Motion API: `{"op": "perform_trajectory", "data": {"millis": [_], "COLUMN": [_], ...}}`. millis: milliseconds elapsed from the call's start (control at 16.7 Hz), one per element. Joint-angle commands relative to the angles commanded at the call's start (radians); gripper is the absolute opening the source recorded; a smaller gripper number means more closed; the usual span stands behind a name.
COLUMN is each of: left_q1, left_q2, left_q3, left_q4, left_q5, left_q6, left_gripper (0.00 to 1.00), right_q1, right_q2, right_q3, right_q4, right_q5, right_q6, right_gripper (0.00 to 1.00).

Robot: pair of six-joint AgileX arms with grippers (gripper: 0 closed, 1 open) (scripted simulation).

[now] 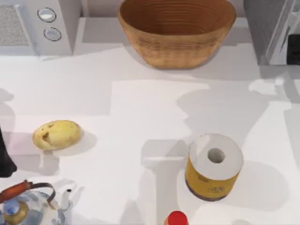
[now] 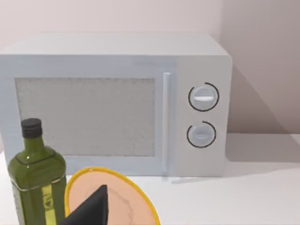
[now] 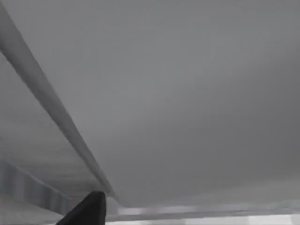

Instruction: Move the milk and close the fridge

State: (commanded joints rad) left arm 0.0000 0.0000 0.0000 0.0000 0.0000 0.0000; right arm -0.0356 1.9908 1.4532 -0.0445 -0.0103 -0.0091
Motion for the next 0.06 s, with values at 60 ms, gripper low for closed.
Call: {"op": "perform_trajectory", "data": {"millis": [60], "left_q1": [0.000], "left_q2": [0.000], "left_q3": [0.000], "left_q4": [0.000], "left_q5": [0.000], "left_q6": [0.000], "left_gripper": [1.00], "right_q1": [0.000], "right_q2": [0.002], "right_q3": [0.002], "right_q4": [-0.001], "right_q5": [0.000], "right_q6": [0.000], "right_gripper": [1.00]}}
